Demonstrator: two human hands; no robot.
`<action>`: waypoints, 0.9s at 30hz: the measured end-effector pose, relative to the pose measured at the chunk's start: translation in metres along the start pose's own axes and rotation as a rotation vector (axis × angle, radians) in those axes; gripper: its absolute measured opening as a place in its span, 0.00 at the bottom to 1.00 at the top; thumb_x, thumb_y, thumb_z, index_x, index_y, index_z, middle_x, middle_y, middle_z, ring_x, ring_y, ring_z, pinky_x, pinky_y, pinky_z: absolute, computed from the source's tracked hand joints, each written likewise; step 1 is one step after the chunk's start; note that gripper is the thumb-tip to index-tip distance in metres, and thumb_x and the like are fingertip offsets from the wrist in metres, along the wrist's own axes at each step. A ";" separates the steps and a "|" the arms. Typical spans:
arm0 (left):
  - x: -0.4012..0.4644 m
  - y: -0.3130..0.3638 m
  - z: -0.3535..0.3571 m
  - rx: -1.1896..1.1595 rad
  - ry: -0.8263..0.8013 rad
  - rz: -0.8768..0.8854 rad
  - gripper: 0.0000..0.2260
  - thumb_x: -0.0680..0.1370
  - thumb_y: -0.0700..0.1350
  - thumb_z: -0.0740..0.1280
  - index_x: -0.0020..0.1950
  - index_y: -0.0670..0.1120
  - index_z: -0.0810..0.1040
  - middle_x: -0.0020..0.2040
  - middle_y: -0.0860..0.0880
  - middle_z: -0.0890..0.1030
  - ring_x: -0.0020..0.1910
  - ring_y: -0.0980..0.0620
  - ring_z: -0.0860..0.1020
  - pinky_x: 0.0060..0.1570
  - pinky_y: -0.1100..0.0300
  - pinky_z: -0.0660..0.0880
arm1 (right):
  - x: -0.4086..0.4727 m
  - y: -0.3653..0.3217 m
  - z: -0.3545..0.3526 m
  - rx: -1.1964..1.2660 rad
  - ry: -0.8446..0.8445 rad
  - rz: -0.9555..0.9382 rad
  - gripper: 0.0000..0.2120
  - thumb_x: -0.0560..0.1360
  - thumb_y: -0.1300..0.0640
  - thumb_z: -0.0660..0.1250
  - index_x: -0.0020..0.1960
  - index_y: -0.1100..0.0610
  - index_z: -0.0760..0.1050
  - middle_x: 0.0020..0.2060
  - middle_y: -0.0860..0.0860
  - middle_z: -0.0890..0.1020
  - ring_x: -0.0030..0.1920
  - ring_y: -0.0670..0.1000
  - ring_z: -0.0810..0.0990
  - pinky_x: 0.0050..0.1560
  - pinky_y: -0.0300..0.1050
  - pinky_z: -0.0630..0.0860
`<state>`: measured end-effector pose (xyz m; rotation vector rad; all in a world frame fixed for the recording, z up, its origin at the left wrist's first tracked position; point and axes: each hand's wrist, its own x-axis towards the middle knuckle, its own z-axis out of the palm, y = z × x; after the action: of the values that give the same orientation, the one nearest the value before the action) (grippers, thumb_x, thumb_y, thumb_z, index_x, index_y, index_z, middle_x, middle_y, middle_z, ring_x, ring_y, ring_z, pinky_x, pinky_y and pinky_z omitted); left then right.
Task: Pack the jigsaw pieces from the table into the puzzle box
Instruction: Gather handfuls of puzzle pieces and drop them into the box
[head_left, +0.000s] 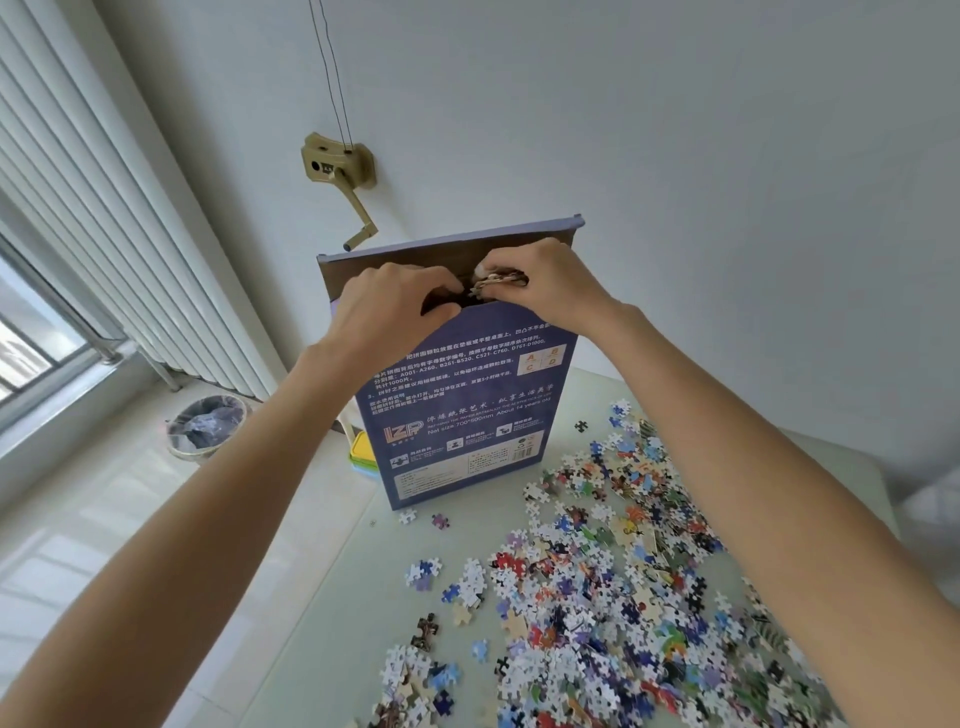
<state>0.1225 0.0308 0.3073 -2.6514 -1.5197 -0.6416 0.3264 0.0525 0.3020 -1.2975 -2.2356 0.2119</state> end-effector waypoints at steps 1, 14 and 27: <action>-0.001 0.000 0.001 0.004 0.008 0.004 0.12 0.78 0.53 0.63 0.60 0.55 0.76 0.55 0.53 0.81 0.51 0.48 0.78 0.45 0.56 0.71 | 0.000 0.000 0.001 0.015 0.014 0.012 0.07 0.73 0.52 0.69 0.51 0.50 0.80 0.46 0.48 0.83 0.47 0.48 0.80 0.46 0.53 0.78; -0.015 -0.003 0.004 -0.021 0.138 0.060 0.07 0.76 0.47 0.67 0.53 0.51 0.81 0.45 0.53 0.82 0.43 0.50 0.80 0.40 0.53 0.77 | 0.001 -0.004 0.008 -0.031 0.112 0.171 0.12 0.72 0.46 0.69 0.49 0.53 0.81 0.45 0.48 0.83 0.44 0.46 0.77 0.44 0.44 0.73; -0.009 0.001 0.018 0.080 0.214 0.071 0.06 0.74 0.47 0.69 0.49 0.49 0.83 0.56 0.47 0.80 0.59 0.43 0.72 0.56 0.49 0.68 | -0.054 0.018 -0.009 -0.157 0.434 0.274 0.10 0.74 0.55 0.68 0.53 0.57 0.80 0.51 0.52 0.83 0.50 0.52 0.79 0.46 0.40 0.72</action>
<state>0.1257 0.0263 0.2878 -2.4731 -1.3589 -0.8117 0.3652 0.0154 0.2823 -1.5614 -1.7350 -0.1399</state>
